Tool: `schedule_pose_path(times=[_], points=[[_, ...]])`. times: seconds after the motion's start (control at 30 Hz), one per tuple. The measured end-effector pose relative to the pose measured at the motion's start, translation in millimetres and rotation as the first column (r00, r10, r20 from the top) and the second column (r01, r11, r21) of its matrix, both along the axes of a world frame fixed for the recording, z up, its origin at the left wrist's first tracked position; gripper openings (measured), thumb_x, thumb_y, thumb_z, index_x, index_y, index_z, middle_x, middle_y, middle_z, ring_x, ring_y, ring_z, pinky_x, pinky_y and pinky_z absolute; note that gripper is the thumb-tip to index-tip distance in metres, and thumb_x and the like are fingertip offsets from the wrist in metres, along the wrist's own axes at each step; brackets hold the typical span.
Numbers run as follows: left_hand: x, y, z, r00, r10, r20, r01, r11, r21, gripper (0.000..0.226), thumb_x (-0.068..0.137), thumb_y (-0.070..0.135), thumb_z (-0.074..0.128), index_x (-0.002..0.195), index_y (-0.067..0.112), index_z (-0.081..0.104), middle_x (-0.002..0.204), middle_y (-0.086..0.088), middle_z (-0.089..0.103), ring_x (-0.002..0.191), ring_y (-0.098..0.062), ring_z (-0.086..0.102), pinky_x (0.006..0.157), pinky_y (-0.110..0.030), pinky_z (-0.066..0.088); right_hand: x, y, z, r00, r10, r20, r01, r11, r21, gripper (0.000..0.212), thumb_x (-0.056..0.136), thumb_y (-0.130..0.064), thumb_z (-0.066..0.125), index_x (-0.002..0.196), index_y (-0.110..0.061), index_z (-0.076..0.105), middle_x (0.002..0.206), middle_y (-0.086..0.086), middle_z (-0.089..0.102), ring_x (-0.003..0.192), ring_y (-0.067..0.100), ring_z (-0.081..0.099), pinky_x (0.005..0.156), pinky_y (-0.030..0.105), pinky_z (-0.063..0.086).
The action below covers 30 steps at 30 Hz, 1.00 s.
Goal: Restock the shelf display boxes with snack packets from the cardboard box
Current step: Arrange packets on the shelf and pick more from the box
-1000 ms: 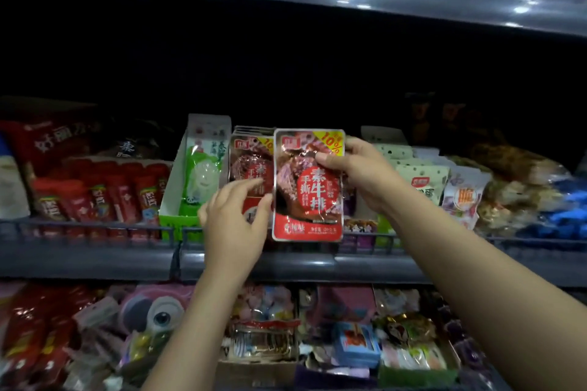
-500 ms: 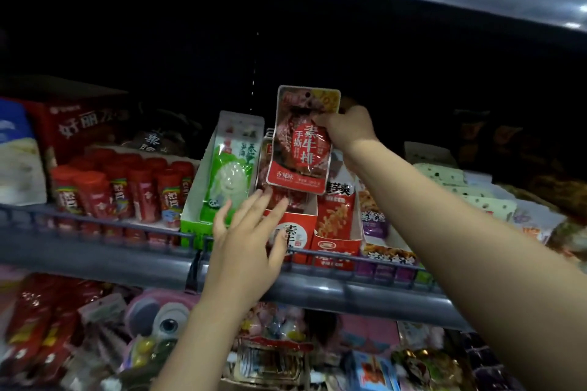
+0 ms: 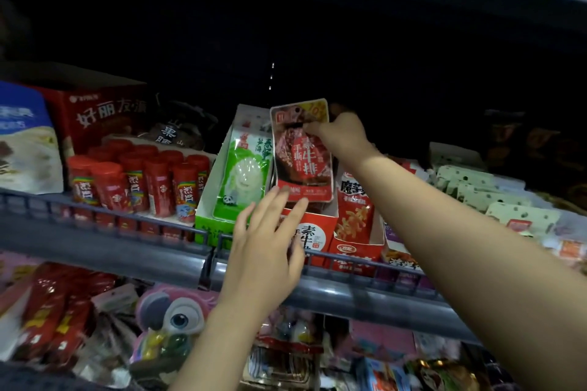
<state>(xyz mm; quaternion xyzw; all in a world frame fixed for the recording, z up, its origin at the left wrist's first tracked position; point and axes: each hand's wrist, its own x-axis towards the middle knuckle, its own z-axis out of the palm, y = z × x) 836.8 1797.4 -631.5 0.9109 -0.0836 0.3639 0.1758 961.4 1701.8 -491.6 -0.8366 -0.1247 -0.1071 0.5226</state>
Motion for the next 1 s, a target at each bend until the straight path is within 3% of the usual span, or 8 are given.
schedule_pose_path(times=[0.07,0.2,0.3,0.4,0.63,0.77,0.9,1.0], points=[[-0.8,-0.4,1.0,1.0,0.002,0.006,-0.002,1.0,-0.003,0.054,0.083,0.029,0.037,0.135,0.02,0.05,0.14,-0.004,0.048,0.134,-0.016,0.032,0.111,-0.033,0.012,-0.6,-4.9,-3.5,1.0,-0.004,-0.026,0.002,0.998,-0.063,0.016,0.082,-0.018,0.069,0.094,-0.012,0.06,0.101,0.011,0.068,0.087,0.023,0.066,0.083,0.038,0.055],[-1.1,-1.5,1.6,1.0,0.001,0.019,-0.001,1.0,-0.019,0.053,0.082,0.027,0.038,0.132,0.021,0.053,0.135,-0.006,0.052,0.131,-0.018,0.038,0.107,-0.034,0.017,1.5,-18.2,-8.9,0.995,0.057,-0.077,-0.072,0.973,-0.221,0.037,0.077,-0.014,0.074,0.11,-0.008,0.058,0.108,0.008,0.065,0.092,0.021,0.064,0.067,0.025,0.05],[-0.2,-3.0,0.0,1.0,0.011,0.024,-0.01,1.0,-0.024,0.053,0.082,0.028,0.038,0.131,0.021,0.053,0.134,-0.006,0.053,0.13,-0.019,0.039,0.108,-0.034,0.019,1.4,-21.3,-13.0,0.995,0.073,0.07,-0.037,0.906,-0.422,0.017,0.076,-0.018,0.075,0.081,-0.019,0.059,0.09,-0.002,0.064,0.092,0.018,0.063,0.079,0.031,0.051],[0.4,-4.1,-0.4,0.999,0.014,0.029,-0.012,0.999,-0.039,0.052,0.082,0.028,0.038,0.131,0.021,0.055,0.133,-0.005,0.054,0.13,-0.017,0.037,0.109,-0.035,0.021,5.4,-21.3,-21.6,0.971,0.062,0.233,0.079,0.83,-0.553,0.023,0.074,-0.023,0.077,0.078,-0.026,0.054,0.089,-0.006,0.06,0.096,0.02,0.059,0.091,0.038,0.045],[0.9,-4.5,-1.1,0.999,0.009,0.037,-0.008,0.999,-0.051,0.052,0.082,0.027,0.038,0.13,0.02,0.055,0.133,-0.005,0.054,0.13,-0.018,0.038,0.108,-0.035,0.017,5.0,-24.4,-30.1,0.932,0.023,0.361,0.192,0.814,-0.548,0.042,0.072,-0.029,0.078,0.11,-0.021,0.062,0.113,0.005,0.06,0.109,0.025,0.052,0.092,0.039,0.045],[0.0,-4.9,-2.6,1.0,0.011,0.025,-0.01,0.999,-0.042,0.056,0.08,0.028,0.037,0.134,0.021,0.05,0.138,-0.006,0.049,0.133,-0.018,0.033,0.11,-0.037,0.014,-2.1,-28.9,-32.6,0.928,-0.013,0.373,0.228,0.812,-0.538,0.047,0.078,-0.03,0.073,0.122,-0.026,0.059,0.124,0.008,0.053,0.12,0.026,0.041,0.098,0.033,0.033],[-1.2,-7.0,-3.5,1.0,0.027,0.016,-0.026,0.999,-0.037,0.056,0.08,0.025,0.045,0.136,0.021,0.047,0.141,-0.008,0.047,0.135,-0.02,0.031,0.115,-0.042,0.016,-18.3,-36.8,-33.1,0.899,-0.067,0.432,0.299,0.816,-0.496,0.041,0.083,-0.037,0.067,0.123,-0.033,0.058,0.124,0.0,0.051,0.12,0.02,0.036,0.091,0.025,0.021],[-10.4,-13.0,0.9,1.0,0.004,-0.001,-0.004,0.999,-0.043,0.058,0.08,0.023,0.049,0.138,0.018,0.046,0.145,-0.011,0.042,0.137,-0.023,0.03,0.112,-0.045,0.011,-44.8,-47.7,-38.9,0.882,-0.068,0.467,0.27,0.884,-0.381,0.037,0.081,-0.033,0.069,0.117,-0.026,0.064,0.117,0.001,0.055,0.116,0.021,0.039,0.086,0.024,0.023]])
